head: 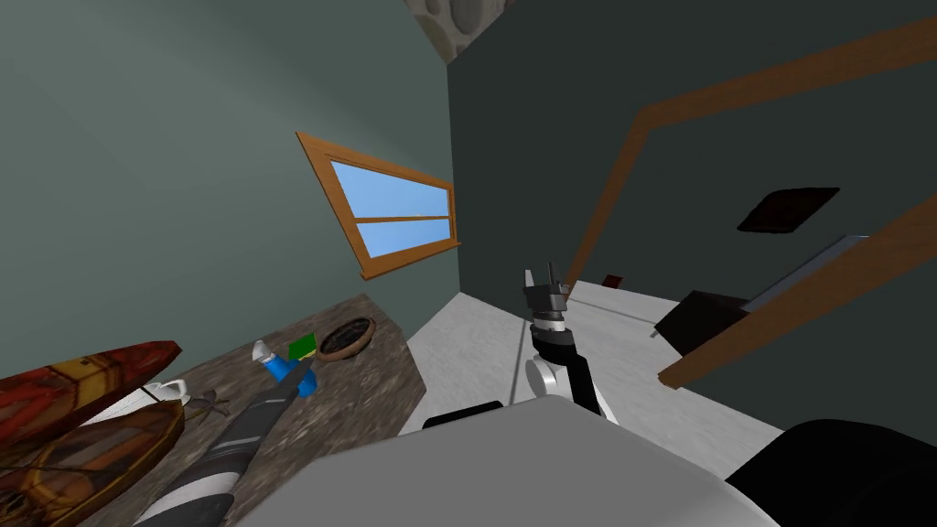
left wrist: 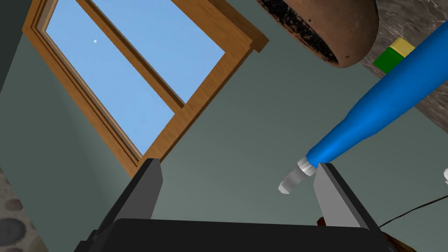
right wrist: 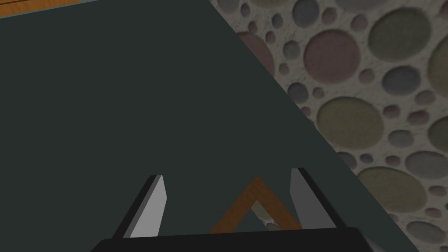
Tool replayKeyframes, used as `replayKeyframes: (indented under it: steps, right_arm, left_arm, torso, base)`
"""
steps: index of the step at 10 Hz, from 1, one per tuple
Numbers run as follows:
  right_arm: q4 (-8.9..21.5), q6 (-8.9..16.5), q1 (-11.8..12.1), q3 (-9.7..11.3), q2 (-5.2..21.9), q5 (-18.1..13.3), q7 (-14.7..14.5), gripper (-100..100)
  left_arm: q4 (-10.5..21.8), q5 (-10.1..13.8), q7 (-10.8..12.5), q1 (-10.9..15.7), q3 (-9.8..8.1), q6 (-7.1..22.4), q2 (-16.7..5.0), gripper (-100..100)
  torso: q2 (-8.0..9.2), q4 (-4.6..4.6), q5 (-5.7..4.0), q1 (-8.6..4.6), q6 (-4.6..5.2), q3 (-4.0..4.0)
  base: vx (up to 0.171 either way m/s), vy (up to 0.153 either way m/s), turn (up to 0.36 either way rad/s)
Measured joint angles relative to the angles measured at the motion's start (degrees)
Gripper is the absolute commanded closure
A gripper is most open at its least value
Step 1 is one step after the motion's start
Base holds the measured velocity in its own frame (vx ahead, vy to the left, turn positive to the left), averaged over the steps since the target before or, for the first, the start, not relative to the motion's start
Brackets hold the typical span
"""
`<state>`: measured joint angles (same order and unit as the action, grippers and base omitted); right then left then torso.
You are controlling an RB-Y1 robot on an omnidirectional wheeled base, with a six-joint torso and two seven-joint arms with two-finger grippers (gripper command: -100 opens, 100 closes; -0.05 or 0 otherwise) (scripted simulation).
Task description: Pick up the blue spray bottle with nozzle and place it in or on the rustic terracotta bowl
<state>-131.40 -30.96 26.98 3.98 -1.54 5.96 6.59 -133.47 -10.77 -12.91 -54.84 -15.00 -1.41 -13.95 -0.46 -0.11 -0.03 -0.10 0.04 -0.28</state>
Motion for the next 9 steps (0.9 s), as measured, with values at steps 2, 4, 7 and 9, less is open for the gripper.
replayKeyframes:
  steps: [2,4,7,9]
  right_arm:
    - [0.0,0.0,0.0,0.0,0.0,0.0,0.0,0]
    - [0.0,0.0,0.0,0.0,0.0,0.0,0.0,0]
    - [0.0,0.0,0.0,0.0,0.0,0.0,0.0,0]
    - [0.0,0.0,0.0,0.0,0.0,0.0,0.0,0]
  left_arm:
    - [0.2,-1.1,-1.4,-2.4,-0.68,1.7,0.4,-100]
    - [0.0,-1.4,-2.1,-3.4,-1.66,4.0,-0.2,-100]
    - [0.6,-2.1,-3.4,-6.8,-4.48,7.8,-1.7,-100]
    - [1.6,-3.1,-4.7,-8.3,-5.7,10.1,-1.9,-100]
  torso:
    - [-0.01,0.0,0.0,-0.04,-0.01,0.0]
    - [-0.02,0.0,0.02,0.11,-0.01,-0.01]
    - [-0.23,-0.05,0.02,0.1,0.0,-0.13]
    - [-0.19,-0.04,0.04,0.18,0.0,-0.11]
  base:
    - [0.103,-0.051,0.049]
    - [0.127,-0.036,0.042]
    - [0.159,-0.037,0.038]
    - [0.144,-0.009,0.02]
